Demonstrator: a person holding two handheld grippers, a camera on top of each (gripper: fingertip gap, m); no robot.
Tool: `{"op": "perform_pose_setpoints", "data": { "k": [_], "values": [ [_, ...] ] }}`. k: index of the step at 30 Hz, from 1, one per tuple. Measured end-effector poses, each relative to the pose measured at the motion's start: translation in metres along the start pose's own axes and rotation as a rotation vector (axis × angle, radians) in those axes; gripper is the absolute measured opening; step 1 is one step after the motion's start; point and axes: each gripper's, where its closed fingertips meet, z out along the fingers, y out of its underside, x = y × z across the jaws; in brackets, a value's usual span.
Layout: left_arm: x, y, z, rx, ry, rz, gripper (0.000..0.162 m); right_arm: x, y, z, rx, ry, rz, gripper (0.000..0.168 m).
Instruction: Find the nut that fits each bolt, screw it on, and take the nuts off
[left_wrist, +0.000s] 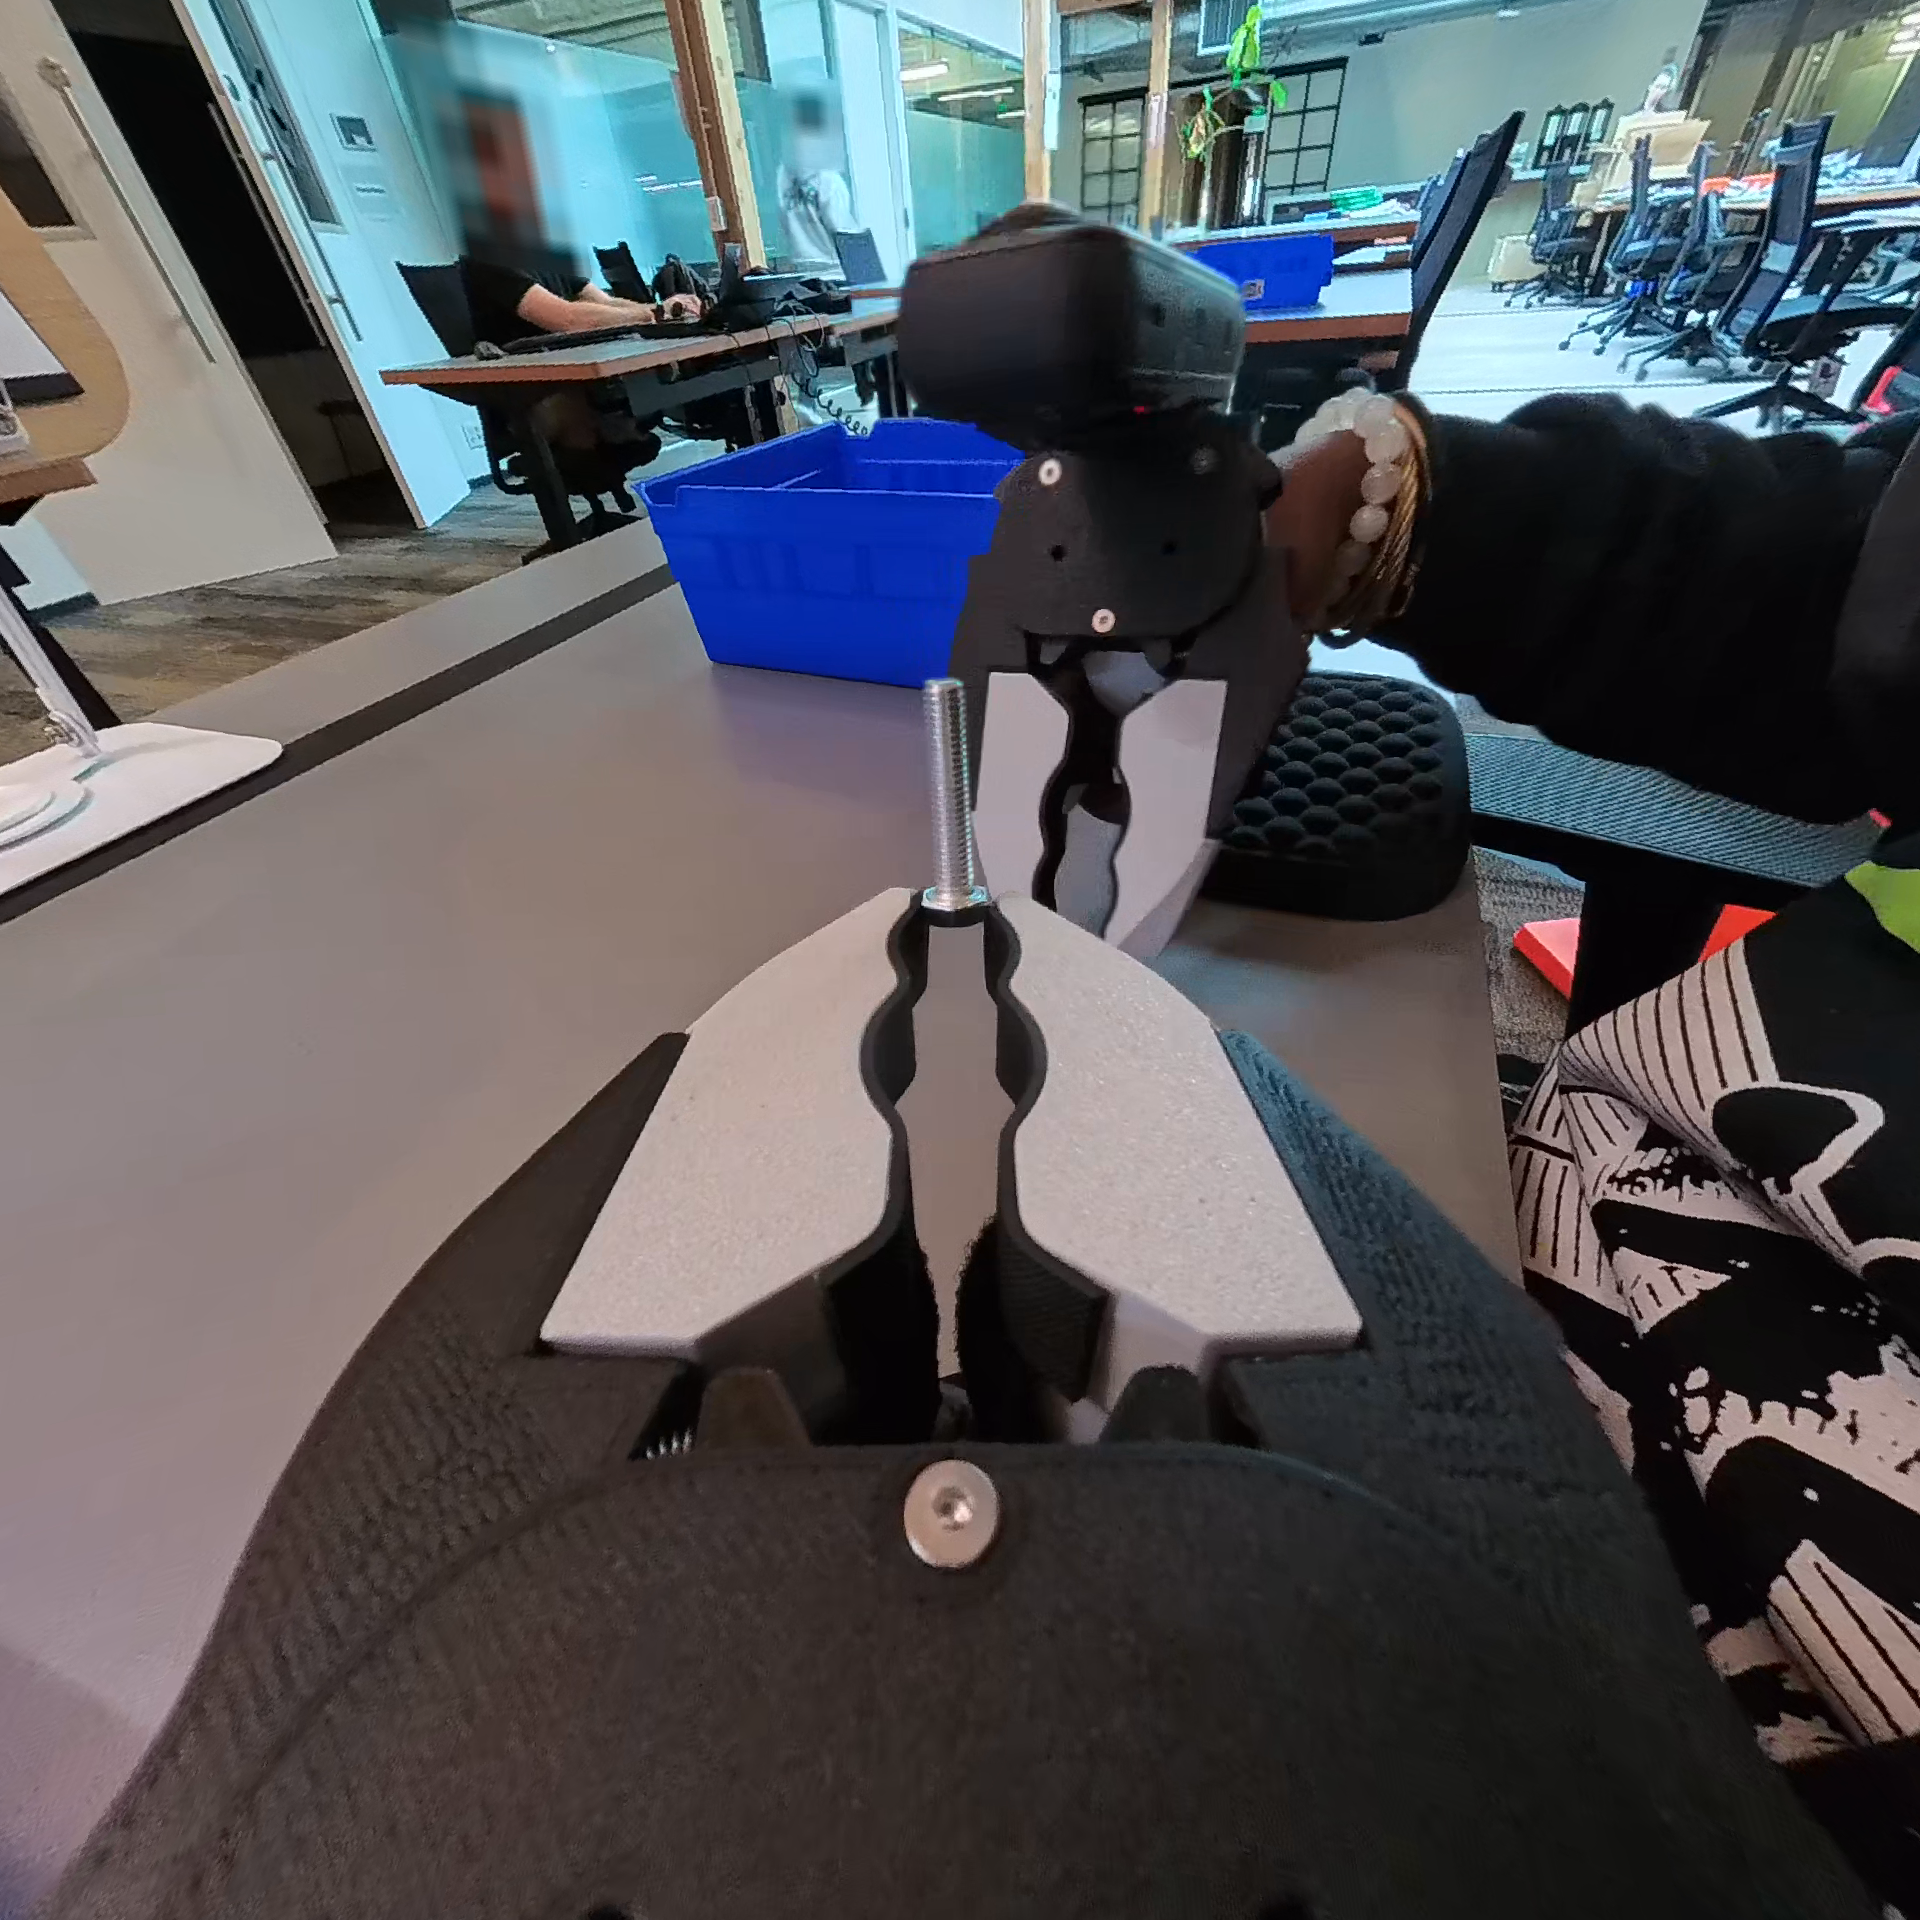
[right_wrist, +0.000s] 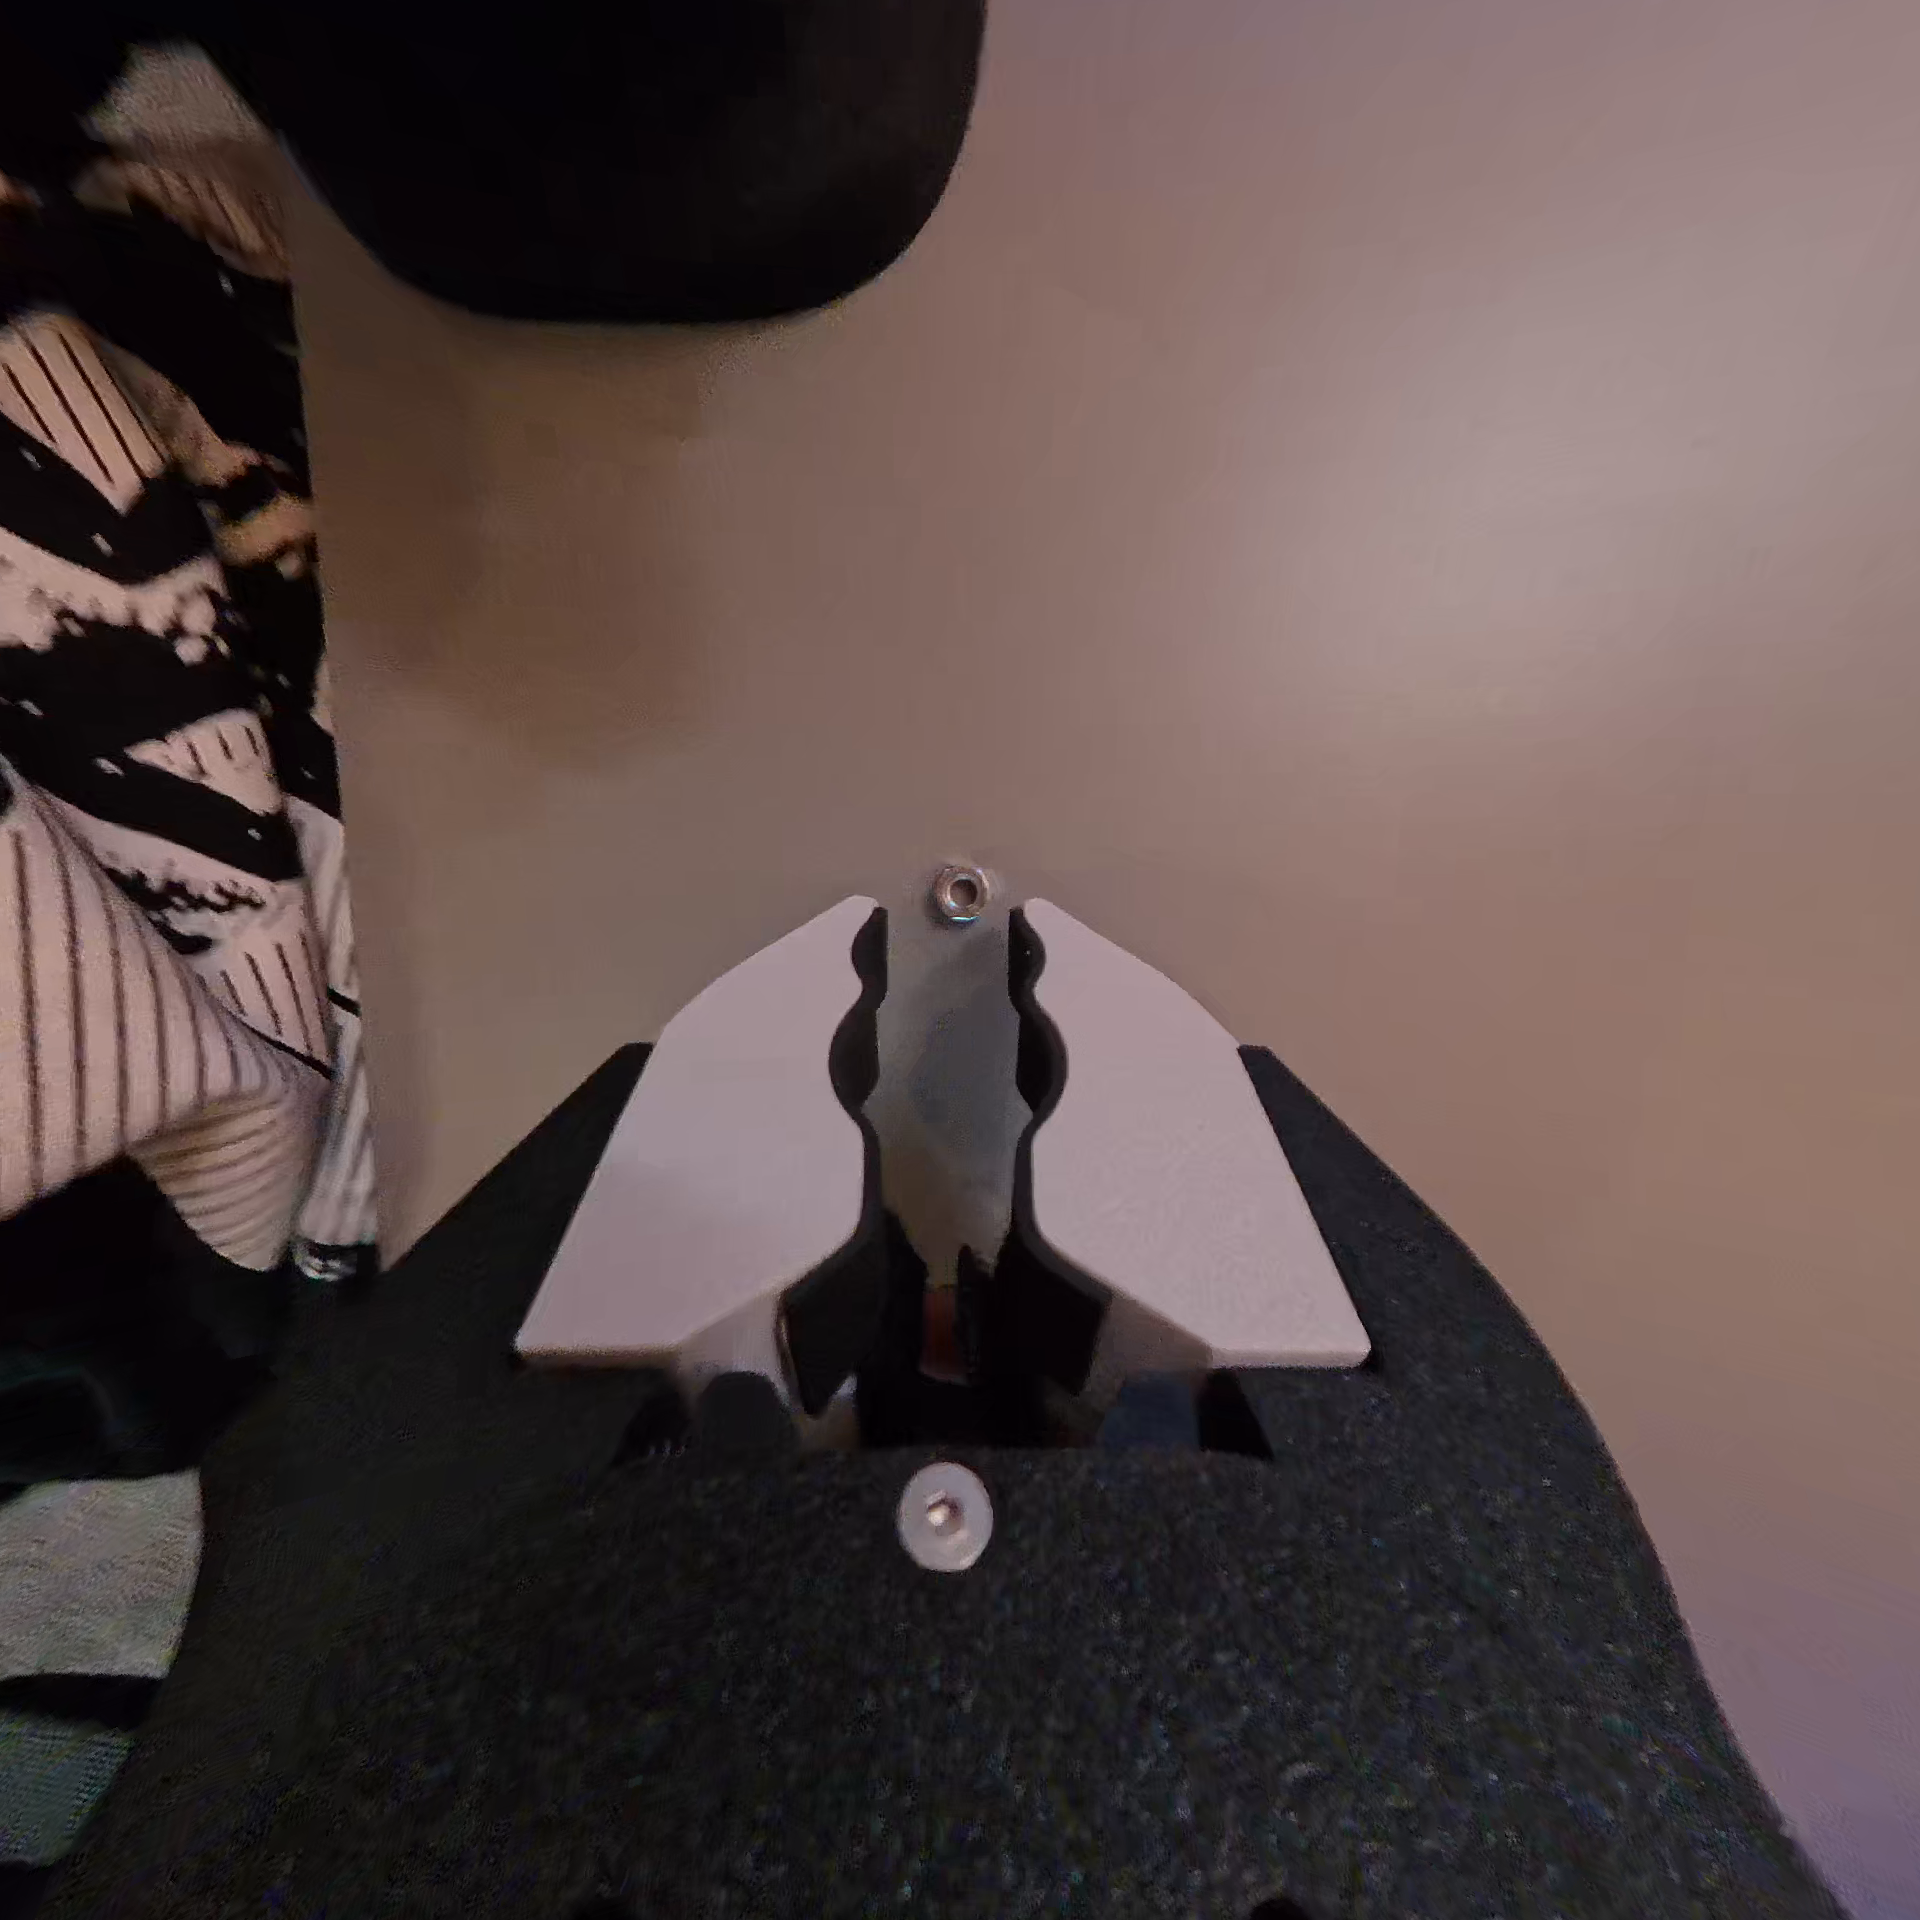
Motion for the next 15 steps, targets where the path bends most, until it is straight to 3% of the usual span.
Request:
{"op": "perform_pose_setpoints", "data": {
  "k": [4,8,15],
  "values": [
    [0.0016,0.0003,0.0001,-0.002,0.004,0.01,0.01,0.0009,0.001,0.0012,-0.059,0.053,-0.19,0.025],
    [0.0014,0.0,-0.0001,0.002,0.007,0.004,0.01,-0.0046,-0.0018,-0.0002,-0.097,-0.029,-0.379,0.023],
    [0.0017,-0.0004,-0.0003,0.005,0.011,0.002,0.01,0.0004,-0.0035,0.0054,-0.168,-0.111,-0.411,0.018]
  ]
}}
